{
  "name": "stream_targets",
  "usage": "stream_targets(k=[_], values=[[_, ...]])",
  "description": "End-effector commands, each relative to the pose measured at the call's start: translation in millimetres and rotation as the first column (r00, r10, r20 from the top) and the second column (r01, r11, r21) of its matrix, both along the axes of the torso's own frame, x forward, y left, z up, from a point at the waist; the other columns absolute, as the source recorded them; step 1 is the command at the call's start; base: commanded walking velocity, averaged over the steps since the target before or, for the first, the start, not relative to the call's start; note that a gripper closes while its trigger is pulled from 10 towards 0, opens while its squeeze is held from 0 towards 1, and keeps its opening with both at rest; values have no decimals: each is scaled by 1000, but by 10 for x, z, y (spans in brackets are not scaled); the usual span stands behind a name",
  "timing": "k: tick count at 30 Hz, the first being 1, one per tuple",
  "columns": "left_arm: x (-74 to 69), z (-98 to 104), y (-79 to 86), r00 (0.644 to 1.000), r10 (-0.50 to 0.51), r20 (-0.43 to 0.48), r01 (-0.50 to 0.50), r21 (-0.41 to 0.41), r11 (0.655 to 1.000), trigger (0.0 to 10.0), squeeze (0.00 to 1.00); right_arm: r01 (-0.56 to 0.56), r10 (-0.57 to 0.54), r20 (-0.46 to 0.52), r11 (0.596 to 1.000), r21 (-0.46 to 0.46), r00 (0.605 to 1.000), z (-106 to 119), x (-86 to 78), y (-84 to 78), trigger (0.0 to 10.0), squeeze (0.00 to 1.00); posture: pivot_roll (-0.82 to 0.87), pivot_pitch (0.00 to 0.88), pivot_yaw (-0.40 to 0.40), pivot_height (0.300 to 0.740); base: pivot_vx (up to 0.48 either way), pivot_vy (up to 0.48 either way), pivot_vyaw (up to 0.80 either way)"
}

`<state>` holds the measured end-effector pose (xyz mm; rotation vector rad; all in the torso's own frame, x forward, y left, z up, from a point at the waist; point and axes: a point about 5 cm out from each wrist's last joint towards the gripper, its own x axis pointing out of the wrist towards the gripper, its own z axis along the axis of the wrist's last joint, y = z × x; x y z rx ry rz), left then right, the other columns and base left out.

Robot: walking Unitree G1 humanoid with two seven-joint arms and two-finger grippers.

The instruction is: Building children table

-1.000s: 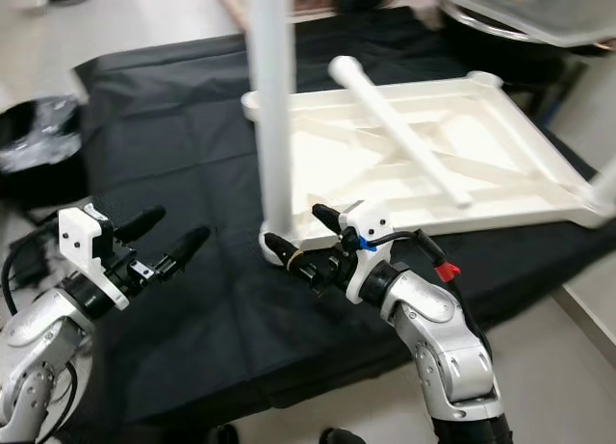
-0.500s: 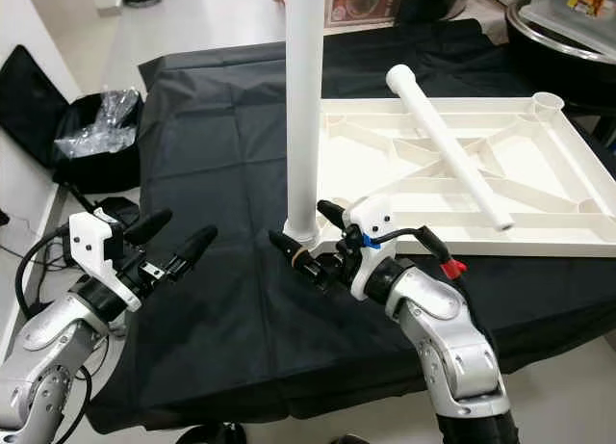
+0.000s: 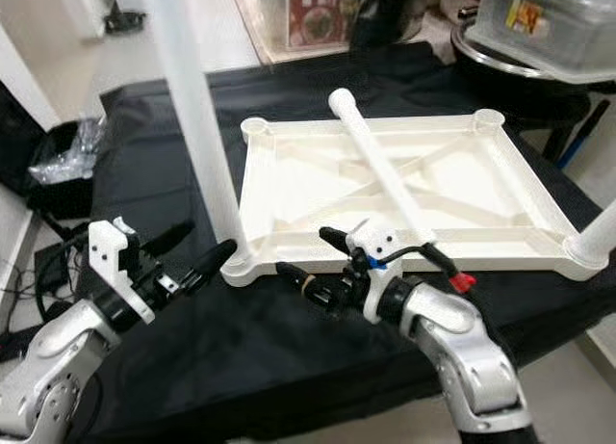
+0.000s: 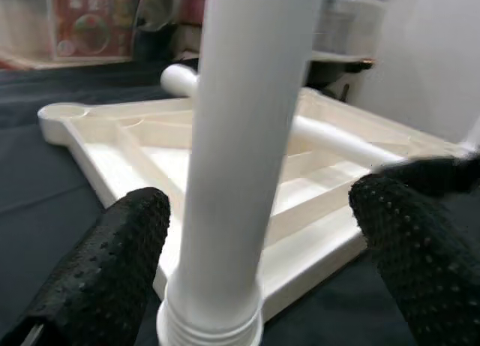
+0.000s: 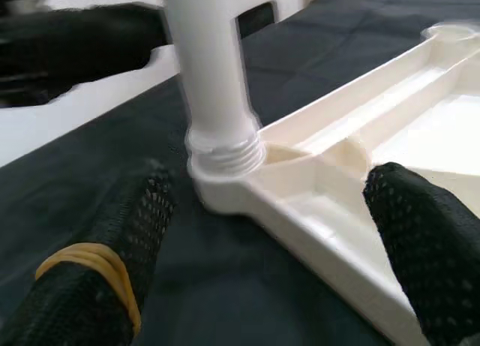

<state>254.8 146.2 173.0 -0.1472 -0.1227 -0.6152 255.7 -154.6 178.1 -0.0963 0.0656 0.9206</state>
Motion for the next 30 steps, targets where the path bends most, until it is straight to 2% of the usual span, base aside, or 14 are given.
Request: stream_targets(k=[1,6,11,22,30], values=[[4,-42,18,999,12,-31,-12,1,1000,10000,0,-44,44,-25,999,1,999,-29,-53,26,10000,0,-35,157,16,740,0,0,0],[21,-51,51,999,15,-48,-15,-6,1000,10000,0,-49,49,-17,999,-19,999,-35,-46,37,10000,0,-37,157,16,740,0,0,0],[37,-49,62,998,6,-57,-5,27,1000,10000,0,-33,33,17,999,-28,999,-14,18,84,10000,0,-32,153,16,740,0,480,0],[9,-2,21,999,-31,-31,32,29,999,10000,0,35,-33,59,999,-30,998,21,115,99,10000,0,-39,151,20,740,0,0,0],[-22,10,-30,996,-84,-31,85,44,995,10000,0,20,-17,65,999,-39,998,3,147,167,10000,0,-40,157,24,740,0,0,0]])
